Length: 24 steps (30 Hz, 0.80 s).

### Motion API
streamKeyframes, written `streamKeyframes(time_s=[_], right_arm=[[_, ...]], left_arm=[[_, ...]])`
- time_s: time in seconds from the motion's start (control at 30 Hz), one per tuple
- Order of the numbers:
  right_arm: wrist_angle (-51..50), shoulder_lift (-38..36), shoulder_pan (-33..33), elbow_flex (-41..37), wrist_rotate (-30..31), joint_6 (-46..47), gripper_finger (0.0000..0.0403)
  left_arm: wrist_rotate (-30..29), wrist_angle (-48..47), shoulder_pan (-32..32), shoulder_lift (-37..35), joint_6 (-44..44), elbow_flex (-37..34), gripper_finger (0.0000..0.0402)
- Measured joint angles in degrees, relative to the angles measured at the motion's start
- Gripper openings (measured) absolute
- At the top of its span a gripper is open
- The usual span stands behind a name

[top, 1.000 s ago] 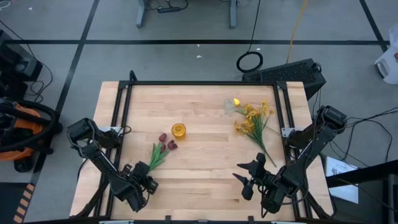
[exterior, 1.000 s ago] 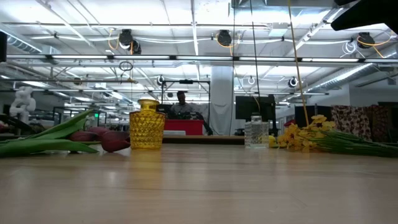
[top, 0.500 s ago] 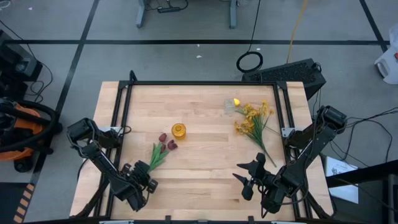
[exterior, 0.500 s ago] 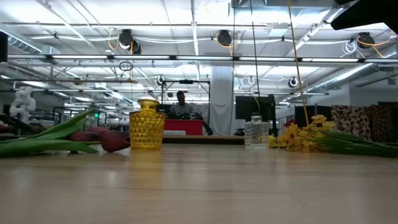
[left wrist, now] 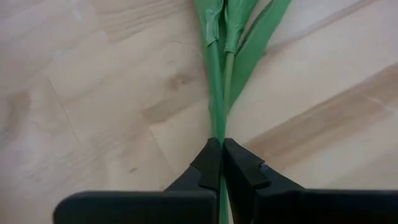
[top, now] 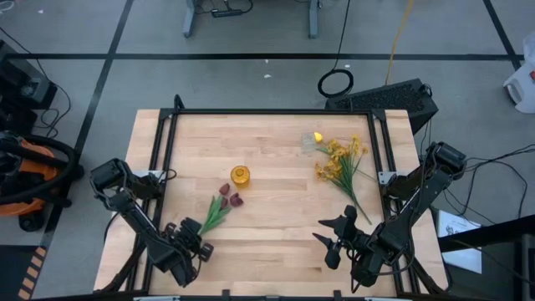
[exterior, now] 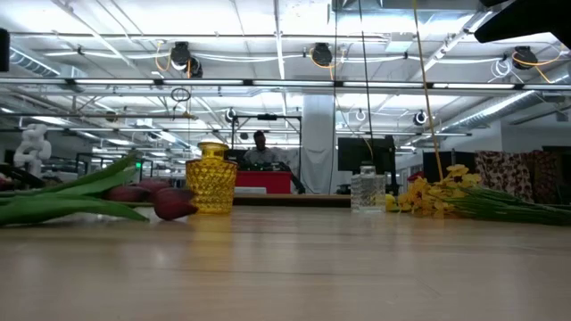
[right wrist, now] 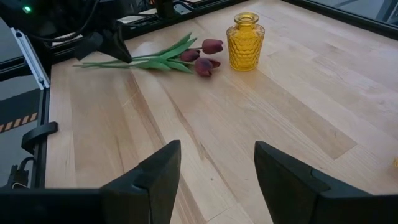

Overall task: Sort flowers into vase by color
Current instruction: Put the violet tulip into the yellow vase

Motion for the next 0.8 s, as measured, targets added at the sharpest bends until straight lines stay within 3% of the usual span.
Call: streamKeyframes(time_s=[0.47, 0.8], right_arm=[[0.39, 0.00, -0.02, 0.00, -0.02, -0.02, 0.0196], [0.70, 0.07, 0.00, 0.00, -0.02, -0.01, 0.0196]], left_arm=[[-0.21, -5.30, -0.06, 0.00, 0.44, 4.92, 0.0014], [-7.71, -4.97, -0.07, 2.97, 1.62, 4.92, 0.0029]])
